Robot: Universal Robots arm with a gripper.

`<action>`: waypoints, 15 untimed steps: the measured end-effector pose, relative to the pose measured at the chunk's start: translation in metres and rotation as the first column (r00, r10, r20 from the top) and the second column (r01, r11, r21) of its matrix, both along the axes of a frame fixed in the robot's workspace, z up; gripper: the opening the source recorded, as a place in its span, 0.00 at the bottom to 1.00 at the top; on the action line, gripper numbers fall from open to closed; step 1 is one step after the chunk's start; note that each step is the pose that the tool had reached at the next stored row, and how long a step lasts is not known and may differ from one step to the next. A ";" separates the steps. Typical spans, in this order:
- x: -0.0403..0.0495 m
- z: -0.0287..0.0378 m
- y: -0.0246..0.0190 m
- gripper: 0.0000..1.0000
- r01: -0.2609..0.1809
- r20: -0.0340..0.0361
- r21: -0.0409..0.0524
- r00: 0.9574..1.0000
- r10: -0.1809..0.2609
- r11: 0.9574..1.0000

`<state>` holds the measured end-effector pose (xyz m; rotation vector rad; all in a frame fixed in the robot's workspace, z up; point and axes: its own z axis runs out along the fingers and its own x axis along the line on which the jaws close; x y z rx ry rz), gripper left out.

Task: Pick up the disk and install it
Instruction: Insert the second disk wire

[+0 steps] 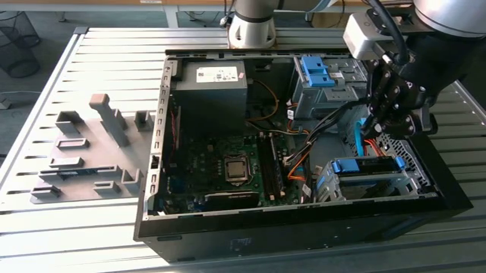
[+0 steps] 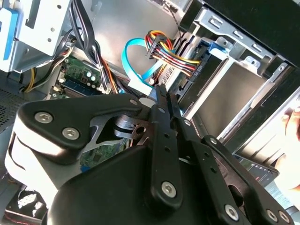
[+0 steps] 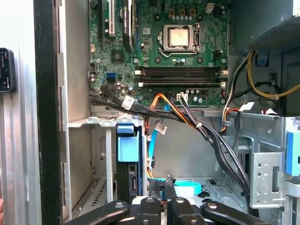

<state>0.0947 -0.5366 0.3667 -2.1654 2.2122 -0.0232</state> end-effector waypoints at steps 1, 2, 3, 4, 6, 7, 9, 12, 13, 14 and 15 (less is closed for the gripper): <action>0.0006 -0.0002 0.0000 0.15 0.001 0.000 0.000 1.000 -0.001 1.000; 0.0013 -0.0004 -0.0001 0.15 0.002 -0.001 0.000 1.000 -0.002 1.000; 0.0020 -0.0008 -0.0001 0.15 0.004 -0.002 0.000 1.000 -0.004 1.000; 0.0026 -0.0012 0.0000 0.15 0.005 -0.002 0.000 1.000 -0.005 1.000; 0.0030 -0.0017 -0.0001 0.15 0.009 -0.002 -0.005 1.000 -0.009 1.000; 0.0030 -0.0018 -0.0003 0.15 0.010 -0.002 -0.009 1.000 -0.010 1.000; 0.0031 -0.0018 -0.0002 0.15 0.013 -0.002 -0.031 1.000 -0.013 0.999; 0.0031 -0.0019 -0.0003 0.15 0.019 -0.001 -0.070 1.000 -0.019 0.997; 0.0031 -0.0020 -0.0003 0.15 0.021 -0.001 -0.084 1.000 -0.021 0.996; 0.0032 -0.0022 -0.0003 0.15 0.023 -0.001 -0.097 1.000 -0.024 0.995; 0.0033 -0.0025 -0.0003 0.15 0.025 0.000 -0.108 1.000 -0.025 0.994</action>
